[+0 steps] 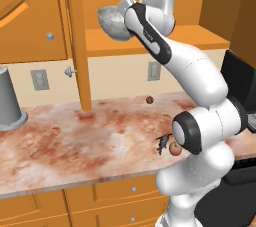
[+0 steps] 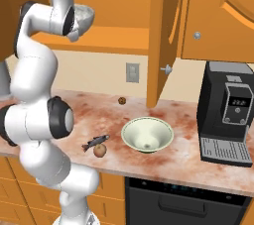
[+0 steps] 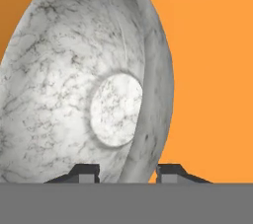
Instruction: Pick both bowls and place them on the counter. Then place the peach in one bowl and place the fish in the other bowl.
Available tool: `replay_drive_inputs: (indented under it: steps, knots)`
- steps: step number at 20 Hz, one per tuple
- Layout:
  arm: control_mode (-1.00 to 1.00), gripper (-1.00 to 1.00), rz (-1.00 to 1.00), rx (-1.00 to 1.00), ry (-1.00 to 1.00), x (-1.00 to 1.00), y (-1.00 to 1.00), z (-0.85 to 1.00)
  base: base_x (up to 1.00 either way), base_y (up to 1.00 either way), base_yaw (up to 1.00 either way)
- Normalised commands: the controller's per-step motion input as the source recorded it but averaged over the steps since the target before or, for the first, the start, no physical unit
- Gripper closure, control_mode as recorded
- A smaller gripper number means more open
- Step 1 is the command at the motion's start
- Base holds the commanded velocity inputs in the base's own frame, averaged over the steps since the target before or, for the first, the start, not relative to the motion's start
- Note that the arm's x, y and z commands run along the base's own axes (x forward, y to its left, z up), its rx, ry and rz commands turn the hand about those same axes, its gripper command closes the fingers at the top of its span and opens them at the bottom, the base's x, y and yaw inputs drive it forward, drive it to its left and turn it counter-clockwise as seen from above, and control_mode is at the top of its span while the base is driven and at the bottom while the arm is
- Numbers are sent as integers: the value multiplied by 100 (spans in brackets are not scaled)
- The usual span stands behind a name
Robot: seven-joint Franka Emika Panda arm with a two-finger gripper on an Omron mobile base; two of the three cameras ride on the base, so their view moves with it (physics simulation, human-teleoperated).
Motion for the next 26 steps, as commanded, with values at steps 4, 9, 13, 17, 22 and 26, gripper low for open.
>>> replay_drive_inputs:
  steps: [4, 9, 13, 17, 22, 26]
  knots:
    - [-100, 100, 0, 7, -7, -59, -10, -2, 0, 0, 0]
    - [-100, 100, 0, 9, -9, -86, -17, 0, 0, 0, 0]
    - [-100, 100, 0, 2, -4, -92, -16, -5, 0, 0, 0]
    - [-100, 100, 0, 0, 0, -94, -24, -15, 0, 0, 0]
    - [-100, 100, 0, 0, 0, -85, -25, -31, 0, 0, 0]
    - [-100, 100, 0, 0, 3, -79, -18, -45, 0, 0, 0]
